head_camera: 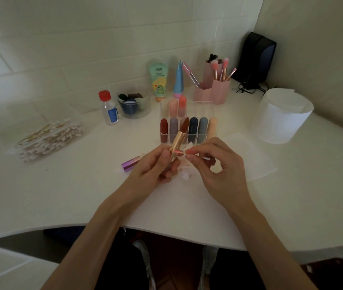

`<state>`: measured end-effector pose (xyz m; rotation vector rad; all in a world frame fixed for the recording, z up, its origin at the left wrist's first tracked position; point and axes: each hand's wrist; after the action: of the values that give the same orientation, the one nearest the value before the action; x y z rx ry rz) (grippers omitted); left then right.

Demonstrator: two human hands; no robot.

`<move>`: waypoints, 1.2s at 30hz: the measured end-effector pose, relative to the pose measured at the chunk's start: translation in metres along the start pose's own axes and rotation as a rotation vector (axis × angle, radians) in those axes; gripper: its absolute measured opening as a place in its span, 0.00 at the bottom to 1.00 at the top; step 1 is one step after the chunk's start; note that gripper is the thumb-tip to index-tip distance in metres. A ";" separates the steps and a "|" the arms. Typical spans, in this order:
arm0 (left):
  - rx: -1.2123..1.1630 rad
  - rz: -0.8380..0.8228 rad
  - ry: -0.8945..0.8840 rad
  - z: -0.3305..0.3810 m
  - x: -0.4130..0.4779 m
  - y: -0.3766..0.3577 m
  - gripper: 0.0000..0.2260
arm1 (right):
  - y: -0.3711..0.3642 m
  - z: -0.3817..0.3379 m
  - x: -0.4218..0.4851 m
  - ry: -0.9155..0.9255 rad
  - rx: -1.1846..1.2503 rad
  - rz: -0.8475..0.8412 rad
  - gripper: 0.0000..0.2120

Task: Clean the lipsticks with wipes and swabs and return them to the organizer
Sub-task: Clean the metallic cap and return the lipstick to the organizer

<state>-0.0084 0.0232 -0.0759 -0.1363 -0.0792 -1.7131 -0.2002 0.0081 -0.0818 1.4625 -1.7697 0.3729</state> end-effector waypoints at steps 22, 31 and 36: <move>0.031 -0.028 -0.015 0.002 -0.002 0.000 0.13 | 0.002 -0.001 0.001 0.013 -0.041 0.018 0.03; -0.080 -0.017 0.048 -0.007 0.001 0.000 0.08 | 0.003 -0.001 0.000 0.005 -0.033 0.032 0.03; -0.091 -0.057 0.049 -0.008 0.000 0.003 0.07 | 0.002 0.000 0.000 0.005 -0.042 0.036 0.03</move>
<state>-0.0058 0.0221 -0.0837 -0.1610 0.0318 -1.7766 -0.2022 0.0088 -0.0807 1.4006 -1.7915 0.3561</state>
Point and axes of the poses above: each hand's wrist, its own x-axis towards the middle knuckle, its own y-axis out of the back of the hand, z = x × y, and after that the axes turned 10 degrees about z, right-handed
